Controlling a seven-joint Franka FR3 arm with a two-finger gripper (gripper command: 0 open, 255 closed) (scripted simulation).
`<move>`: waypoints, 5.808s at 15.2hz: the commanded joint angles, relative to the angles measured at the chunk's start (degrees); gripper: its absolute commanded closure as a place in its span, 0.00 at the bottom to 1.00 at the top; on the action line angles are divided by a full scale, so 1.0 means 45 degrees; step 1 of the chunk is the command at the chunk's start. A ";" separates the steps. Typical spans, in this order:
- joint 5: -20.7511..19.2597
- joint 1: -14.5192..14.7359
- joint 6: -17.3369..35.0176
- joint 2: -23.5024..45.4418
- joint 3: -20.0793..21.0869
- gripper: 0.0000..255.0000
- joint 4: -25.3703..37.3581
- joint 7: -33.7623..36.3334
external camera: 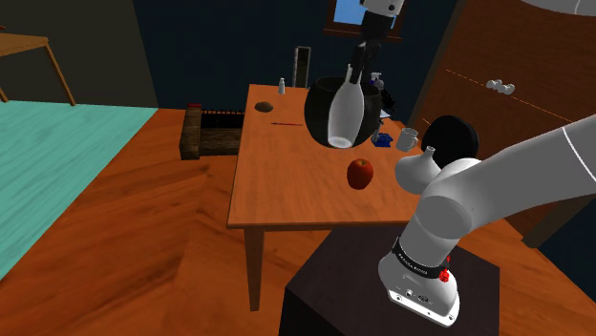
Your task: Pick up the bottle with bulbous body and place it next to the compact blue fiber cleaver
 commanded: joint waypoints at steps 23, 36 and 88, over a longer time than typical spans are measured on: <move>0.0217 0.0148 -0.3614 0.1670 -0.0204 1.00 0.5287 -0.0469; -0.0749 -0.0622 -0.2563 0.2189 -0.3694 1.00 0.5052 -0.4643; 0.4453 -0.2321 0.3669 1.0050 -1.0448 1.00 0.4043 -1.4301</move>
